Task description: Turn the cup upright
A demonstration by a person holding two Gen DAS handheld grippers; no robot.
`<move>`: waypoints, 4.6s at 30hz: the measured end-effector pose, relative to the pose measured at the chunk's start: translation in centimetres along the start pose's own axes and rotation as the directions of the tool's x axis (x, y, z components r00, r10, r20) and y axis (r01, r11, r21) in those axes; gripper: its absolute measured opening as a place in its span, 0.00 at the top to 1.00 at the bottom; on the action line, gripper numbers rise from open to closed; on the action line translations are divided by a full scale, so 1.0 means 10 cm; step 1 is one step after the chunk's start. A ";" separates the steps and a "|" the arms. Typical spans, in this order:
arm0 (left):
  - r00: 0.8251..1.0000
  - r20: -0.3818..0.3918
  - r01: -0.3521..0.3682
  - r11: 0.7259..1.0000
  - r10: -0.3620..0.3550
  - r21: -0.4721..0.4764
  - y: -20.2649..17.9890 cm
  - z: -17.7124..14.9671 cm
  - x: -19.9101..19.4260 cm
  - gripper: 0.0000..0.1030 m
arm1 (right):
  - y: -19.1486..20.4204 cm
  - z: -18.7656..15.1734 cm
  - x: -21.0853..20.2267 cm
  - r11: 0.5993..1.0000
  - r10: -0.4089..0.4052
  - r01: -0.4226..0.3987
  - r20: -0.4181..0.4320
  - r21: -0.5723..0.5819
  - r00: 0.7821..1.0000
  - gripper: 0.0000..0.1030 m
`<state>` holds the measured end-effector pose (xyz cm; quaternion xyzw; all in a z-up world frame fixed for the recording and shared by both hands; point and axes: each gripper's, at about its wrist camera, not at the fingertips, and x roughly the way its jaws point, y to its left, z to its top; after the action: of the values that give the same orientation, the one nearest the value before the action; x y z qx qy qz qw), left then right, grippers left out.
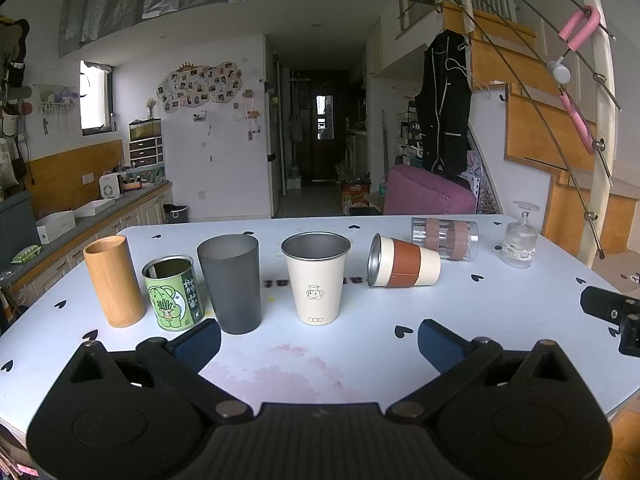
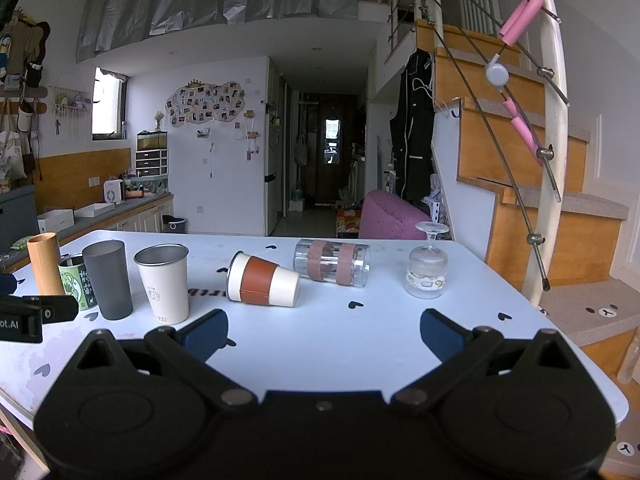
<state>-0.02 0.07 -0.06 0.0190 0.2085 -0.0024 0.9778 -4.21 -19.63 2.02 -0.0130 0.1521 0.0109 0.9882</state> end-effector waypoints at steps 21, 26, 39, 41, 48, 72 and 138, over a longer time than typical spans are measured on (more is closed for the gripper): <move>1.000 0.000 -0.001 1.000 0.001 -0.001 0.00 -0.01 0.01 0.00 | 0.01 -0.03 0.00 1.000 0.001 -0.001 -0.001 -0.001 1.000 0.00; 1.000 0.000 0.001 1.000 -0.001 0.002 0.01 -0.01 0.01 0.00 | 0.04 -0.01 0.03 1.000 0.000 0.000 -0.003 -0.002 1.000 0.00; 1.000 0.000 0.002 1.000 -0.002 0.002 -0.01 0.01 0.00 0.00 | 0.04 -0.01 0.02 1.000 0.003 -0.003 -0.003 -0.003 1.000 0.00; 1.000 0.000 0.002 1.000 -0.002 0.002 0.00 0.00 0.00 0.00 | 0.04 -0.01 0.02 1.000 0.003 -0.003 -0.002 -0.003 1.000 0.00; 1.000 0.000 0.003 1.000 -0.003 0.002 0.00 0.00 0.00 0.00 | 0.05 -0.01 0.02 1.000 0.004 -0.004 -0.002 -0.004 1.000 0.00; 1.000 0.000 0.004 1.000 -0.004 0.003 0.00 0.01 0.00 0.00 | 0.09 -0.03 0.04 1.000 0.005 -0.005 -0.006 -0.004 1.000 0.00; 0.991 -0.126 0.026 0.997 -0.036 -0.078 0.42 -0.40 0.52 0.00 | 0.48 0.16 3.20 0.573 0.374 -0.559 -0.415 -0.599 0.829 0.09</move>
<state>3.15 4.41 -5.72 -0.0216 0.2707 -0.0085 0.9624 26.66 -14.18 -6.18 -0.3460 0.2536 0.3277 0.8417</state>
